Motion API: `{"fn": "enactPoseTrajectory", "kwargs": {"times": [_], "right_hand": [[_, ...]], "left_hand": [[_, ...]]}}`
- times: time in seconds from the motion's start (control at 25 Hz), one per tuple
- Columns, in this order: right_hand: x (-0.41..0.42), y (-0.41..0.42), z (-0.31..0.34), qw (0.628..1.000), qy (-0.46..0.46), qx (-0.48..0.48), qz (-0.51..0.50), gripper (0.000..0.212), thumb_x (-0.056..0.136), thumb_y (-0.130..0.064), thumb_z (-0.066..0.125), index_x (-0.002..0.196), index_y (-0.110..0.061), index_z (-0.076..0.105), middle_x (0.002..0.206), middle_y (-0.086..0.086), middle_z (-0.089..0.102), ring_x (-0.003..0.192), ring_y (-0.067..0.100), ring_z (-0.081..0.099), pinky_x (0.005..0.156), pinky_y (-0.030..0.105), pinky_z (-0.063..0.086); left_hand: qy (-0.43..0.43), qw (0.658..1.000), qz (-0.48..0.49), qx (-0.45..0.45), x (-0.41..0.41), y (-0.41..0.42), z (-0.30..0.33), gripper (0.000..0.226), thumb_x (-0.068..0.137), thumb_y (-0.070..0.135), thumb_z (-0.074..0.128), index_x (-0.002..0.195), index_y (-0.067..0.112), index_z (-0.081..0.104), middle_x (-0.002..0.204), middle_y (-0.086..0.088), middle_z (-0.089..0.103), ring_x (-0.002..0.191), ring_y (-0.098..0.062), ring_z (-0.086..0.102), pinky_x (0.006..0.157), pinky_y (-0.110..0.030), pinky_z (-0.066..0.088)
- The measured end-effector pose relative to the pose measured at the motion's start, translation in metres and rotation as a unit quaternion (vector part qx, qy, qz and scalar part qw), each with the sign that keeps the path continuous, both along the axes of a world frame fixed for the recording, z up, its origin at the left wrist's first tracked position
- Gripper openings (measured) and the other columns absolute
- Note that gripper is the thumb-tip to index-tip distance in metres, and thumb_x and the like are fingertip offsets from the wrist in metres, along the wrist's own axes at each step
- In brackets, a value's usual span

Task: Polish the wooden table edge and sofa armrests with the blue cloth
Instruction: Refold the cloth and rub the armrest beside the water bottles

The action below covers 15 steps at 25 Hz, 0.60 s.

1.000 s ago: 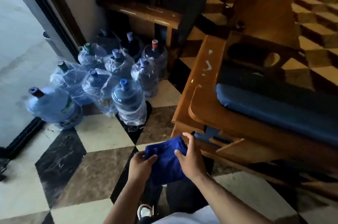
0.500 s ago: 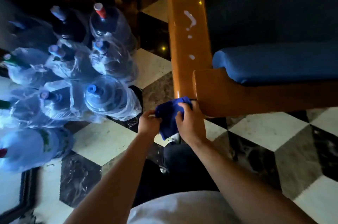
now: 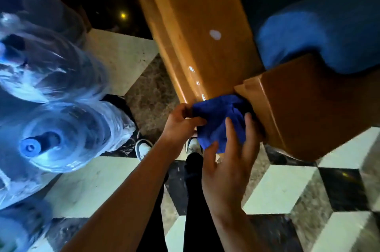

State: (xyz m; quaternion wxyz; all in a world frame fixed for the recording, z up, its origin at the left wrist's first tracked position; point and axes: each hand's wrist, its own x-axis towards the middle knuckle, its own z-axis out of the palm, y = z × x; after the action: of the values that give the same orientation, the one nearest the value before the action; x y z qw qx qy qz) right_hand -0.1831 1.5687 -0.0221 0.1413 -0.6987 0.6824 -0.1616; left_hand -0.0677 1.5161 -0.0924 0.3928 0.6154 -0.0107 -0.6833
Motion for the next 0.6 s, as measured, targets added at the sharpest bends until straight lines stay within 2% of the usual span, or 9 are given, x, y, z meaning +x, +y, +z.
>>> {"fn": "enactPoseTrajectory", "kwargs": {"times": [0.08,0.16,0.2,0.32,0.36,0.44,0.52,0.56,0.6], "right_hand": [[0.006,-0.012,-0.014,1.000,0.012,0.009,0.008,0.048,0.100,-0.023,0.057,0.146,-0.011,0.052,0.165,0.008,0.034,0.155,0.028,0.024,0.118,0.056,0.036],[0.013,-0.033,-0.027,0.995,0.088,0.056,0.010,0.059,0.104,-0.039,0.049,0.154,-0.008,0.041,0.166,0.011,0.032,0.153,0.032,0.028,0.122,0.053,0.031],[0.015,-0.041,-0.033,0.988,0.136,0.066,0.024,0.065,0.105,-0.045,0.047,0.158,-0.009,0.035,0.168,0.012,0.028,0.152,0.034,0.027,0.123,0.051,0.028],[0.014,-0.065,-0.047,0.972,0.205,0.042,0.105,0.071,0.105,-0.048,0.048,0.161,-0.011,0.025,0.170,0.012,0.019,0.153,0.037,0.024,0.124,0.051,0.025],[0.015,-0.074,-0.051,0.971,0.205,0.031,0.122,0.071,0.106,-0.049,0.046,0.161,-0.012,0.024,0.171,0.012,0.018,0.153,0.037,0.023,0.124,0.050,0.025],[0.031,-0.098,-0.055,0.971,0.202,0.018,0.126,0.071,0.104,-0.053,0.044,0.161,-0.015,0.024,0.170,0.012,0.019,0.153,0.038,0.023,0.124,0.049,0.025],[0.060,-0.146,-0.056,0.977,0.191,0.018,0.093,0.076,0.099,-0.061,0.041,0.161,-0.021,0.025,0.170,0.015,0.019,0.154,0.039,0.020,0.125,0.053,0.019],[0.077,-0.178,-0.055,0.981,0.179,0.029,0.071,0.079,0.097,-0.067,0.038,0.162,-0.025,0.023,0.170,0.016,0.015,0.156,0.041,0.015,0.125,0.056,0.014],[0.090,-0.214,-0.052,0.984,0.164,0.056,0.042,0.080,0.096,-0.071,0.032,0.162,-0.029,0.021,0.171,0.017,0.011,0.157,0.041,0.009,0.125,0.059,0.009]], "left_hand": [[0.020,1.000,0.011,-0.005,0.009,-0.009,-0.005,0.042,0.071,-0.019,0.063,0.106,0.004,0.057,0.088,-0.008,0.068,0.070,-0.015,0.072,0.052,-0.024,0.054],[0.033,0.999,0.006,-0.004,0.015,-0.026,-0.003,0.057,0.059,-0.016,0.060,0.113,0.003,0.057,0.092,-0.010,0.067,0.080,-0.023,0.068,0.062,-0.031,0.054],[0.042,0.999,0.000,-0.008,0.019,-0.036,0.001,0.057,0.057,-0.013,0.057,0.111,0.004,0.060,0.091,-0.011,0.067,0.080,-0.025,0.065,0.064,-0.034,0.052],[0.069,0.998,0.006,0.009,0.035,-0.076,0.017,0.018,0.066,-0.004,0.058,0.070,0.013,0.060,0.064,-0.004,0.059,0.064,-0.019,0.055,0.057,-0.028,0.043],[0.080,0.997,0.016,0.015,0.042,-0.089,0.021,0.019,0.071,0.001,0.060,0.061,0.017,0.057,0.058,-0.001,0.056,0.059,-0.017,0.053,0.056,-0.027,0.042],[0.103,0.993,0.044,0.021,0.060,-0.110,0.021,0.026,0.078,0.009,0.061,0.055,0.021,0.056,0.058,0.000,0.053,0.057,-0.016,0.050,0.059,-0.028,0.041],[0.124,0.989,0.069,0.029,0.080,-0.129,0.021,0.013,0.083,0.022,0.061,0.071,0.018,0.065,0.073,-0.003,0.062,0.069,-0.020,0.057,0.067,-0.030,0.047],[0.130,0.988,0.079,0.032,0.090,-0.136,0.021,0.017,0.084,0.030,0.062,0.087,0.014,0.069,0.086,-0.006,0.069,0.080,-0.024,0.064,0.075,-0.033,0.053],[0.133,0.987,0.079,0.034,0.099,-0.141,0.020,0.034,0.083,0.038,0.064,0.103,0.011,0.071,0.100,-0.009,0.073,0.093,-0.028,0.068,0.085,-0.041,0.056]]}}
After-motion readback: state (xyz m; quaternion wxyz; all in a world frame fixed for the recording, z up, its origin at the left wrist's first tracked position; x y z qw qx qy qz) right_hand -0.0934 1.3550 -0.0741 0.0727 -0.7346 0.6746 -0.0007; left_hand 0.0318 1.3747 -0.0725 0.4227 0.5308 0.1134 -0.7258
